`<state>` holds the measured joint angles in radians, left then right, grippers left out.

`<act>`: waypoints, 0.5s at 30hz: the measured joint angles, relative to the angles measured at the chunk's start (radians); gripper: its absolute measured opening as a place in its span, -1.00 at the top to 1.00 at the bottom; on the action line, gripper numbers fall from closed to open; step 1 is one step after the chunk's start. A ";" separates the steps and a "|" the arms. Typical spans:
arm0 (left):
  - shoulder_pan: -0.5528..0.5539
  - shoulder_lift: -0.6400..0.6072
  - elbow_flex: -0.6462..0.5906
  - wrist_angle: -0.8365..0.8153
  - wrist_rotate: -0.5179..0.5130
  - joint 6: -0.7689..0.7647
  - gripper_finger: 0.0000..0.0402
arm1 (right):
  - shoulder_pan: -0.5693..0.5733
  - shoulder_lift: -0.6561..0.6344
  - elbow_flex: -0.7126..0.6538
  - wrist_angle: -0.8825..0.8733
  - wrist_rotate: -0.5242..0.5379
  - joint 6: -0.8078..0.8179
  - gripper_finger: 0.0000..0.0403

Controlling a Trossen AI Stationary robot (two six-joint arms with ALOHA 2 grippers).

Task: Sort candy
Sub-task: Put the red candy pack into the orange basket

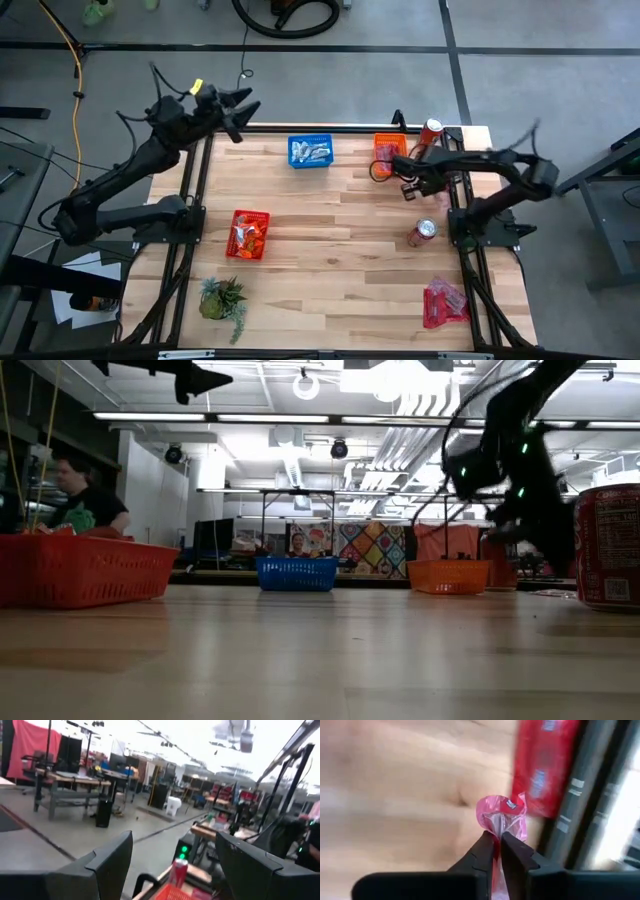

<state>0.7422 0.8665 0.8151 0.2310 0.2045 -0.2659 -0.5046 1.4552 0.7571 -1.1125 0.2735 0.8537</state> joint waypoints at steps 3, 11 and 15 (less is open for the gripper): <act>0.000 -0.004 0.000 -0.069 0.000 0.031 -0.35 | 0.055 -0.092 0.078 -0.128 0.031 0.001 0.91; -0.030 0.073 0.000 -0.170 -0.001 -0.010 -0.35 | 0.139 -0.340 0.251 0.258 0.143 -0.228 0.98; -0.061 0.160 0.000 -0.097 -0.001 -0.010 -0.35 | 0.128 -0.395 0.233 0.597 0.058 -0.401 0.99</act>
<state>0.6809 1.0261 0.8154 0.1344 0.2039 -0.2758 -0.3763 1.0601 0.9905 -0.5156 0.3317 0.4523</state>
